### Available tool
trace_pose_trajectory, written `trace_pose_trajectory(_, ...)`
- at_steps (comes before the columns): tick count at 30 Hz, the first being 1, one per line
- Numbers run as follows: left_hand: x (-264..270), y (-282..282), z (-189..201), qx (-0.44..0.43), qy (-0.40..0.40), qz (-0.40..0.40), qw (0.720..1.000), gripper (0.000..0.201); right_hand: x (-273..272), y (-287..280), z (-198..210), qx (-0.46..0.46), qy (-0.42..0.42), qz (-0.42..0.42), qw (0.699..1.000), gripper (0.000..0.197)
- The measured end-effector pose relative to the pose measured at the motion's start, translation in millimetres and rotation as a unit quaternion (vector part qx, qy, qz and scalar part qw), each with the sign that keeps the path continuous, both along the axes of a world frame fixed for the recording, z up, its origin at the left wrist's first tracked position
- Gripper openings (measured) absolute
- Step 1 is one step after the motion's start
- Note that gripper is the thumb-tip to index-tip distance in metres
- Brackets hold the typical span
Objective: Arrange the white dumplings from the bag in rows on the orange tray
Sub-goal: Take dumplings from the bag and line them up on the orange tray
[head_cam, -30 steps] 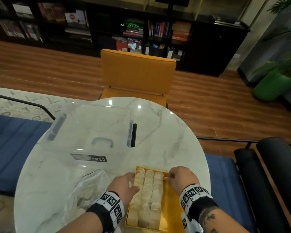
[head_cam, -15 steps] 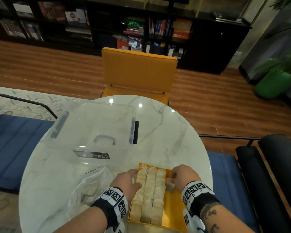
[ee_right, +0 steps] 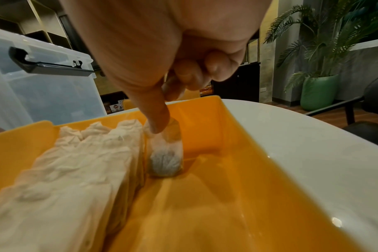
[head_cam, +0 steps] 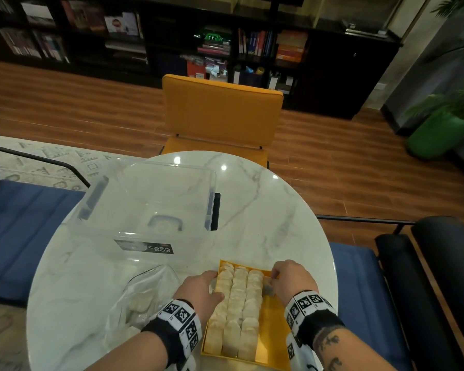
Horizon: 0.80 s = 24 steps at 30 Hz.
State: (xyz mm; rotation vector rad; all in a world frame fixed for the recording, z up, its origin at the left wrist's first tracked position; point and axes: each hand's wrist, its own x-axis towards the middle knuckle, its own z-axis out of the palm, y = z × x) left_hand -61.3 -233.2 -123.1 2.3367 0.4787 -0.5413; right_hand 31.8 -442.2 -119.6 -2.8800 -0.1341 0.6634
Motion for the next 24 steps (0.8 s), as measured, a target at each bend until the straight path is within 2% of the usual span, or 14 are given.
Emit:
trace_pose_trajectory(9, 0.0, -0.5, 4.3, 0.005, 0.007, -0.006, 1.000, 0.058, 0.2, 3.7, 4.6, 0.005, -0.013, -0.021, 1.000, 0.004)
trace_pose_trajectory(19, -1.4, 1.2, 11.2, 0.006, -0.004, 0.011, 1.000, 0.055, -0.4, 3.7, 17.6, 0.024, -0.003, -0.024, 0.999, 0.007)
trace_pose_trajectory(22, -0.6, 4.2, 13.5, -0.026, -0.035, 0.059, 0.997, 0.043, -8.7, 1.3, 24.2, 0.060, -0.016, -0.016, 0.998, 0.008)
trace_pose_trajectory(24, -0.8, 5.7, 16.7, -0.127, -0.053, 0.124, 0.983, 0.032, -21.9, 0.7, 29.8, 0.120, -0.025, -0.003, 0.992, 0.011)
